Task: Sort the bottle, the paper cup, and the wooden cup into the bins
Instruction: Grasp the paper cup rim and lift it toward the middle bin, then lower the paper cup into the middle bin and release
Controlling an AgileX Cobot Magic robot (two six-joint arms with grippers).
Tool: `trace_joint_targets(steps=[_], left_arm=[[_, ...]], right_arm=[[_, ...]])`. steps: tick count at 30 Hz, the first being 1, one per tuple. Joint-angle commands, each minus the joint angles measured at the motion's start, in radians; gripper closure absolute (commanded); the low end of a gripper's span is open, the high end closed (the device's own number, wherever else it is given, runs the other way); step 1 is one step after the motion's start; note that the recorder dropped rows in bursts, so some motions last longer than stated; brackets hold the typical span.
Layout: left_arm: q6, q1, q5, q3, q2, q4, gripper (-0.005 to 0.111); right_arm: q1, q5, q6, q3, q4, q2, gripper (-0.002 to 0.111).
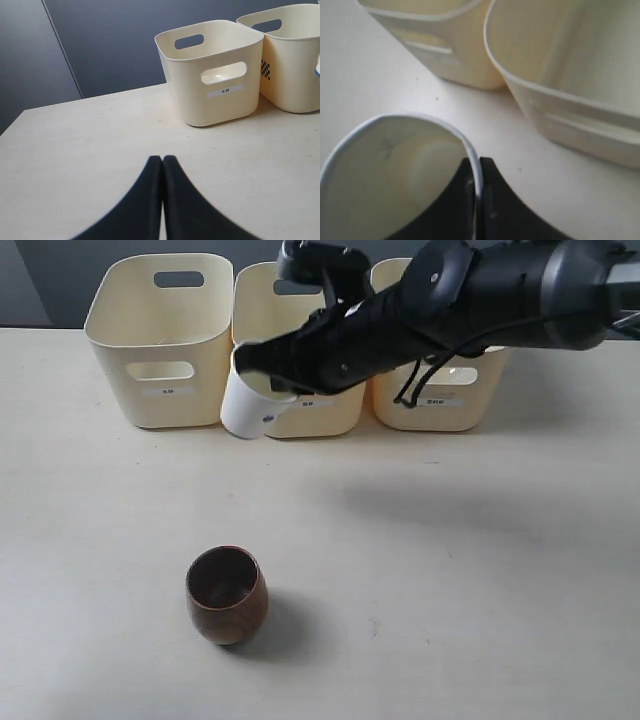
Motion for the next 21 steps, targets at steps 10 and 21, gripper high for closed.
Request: trace_joint_targets(steps=[10,21], left_arm=[[-0.002,-0.003,-0.001,0.001,-0.005,-0.005,0.107],[-0.002,-0.003,-0.001,0.001,-0.005,-0.005,0.107]], right_arm=[[-0.001,-0.376,-0.014,0.001,-0.043,-0.063,0.109],[-0.04,-0.568,-0.039,0.001,-0.051,-0.028,0.109]])
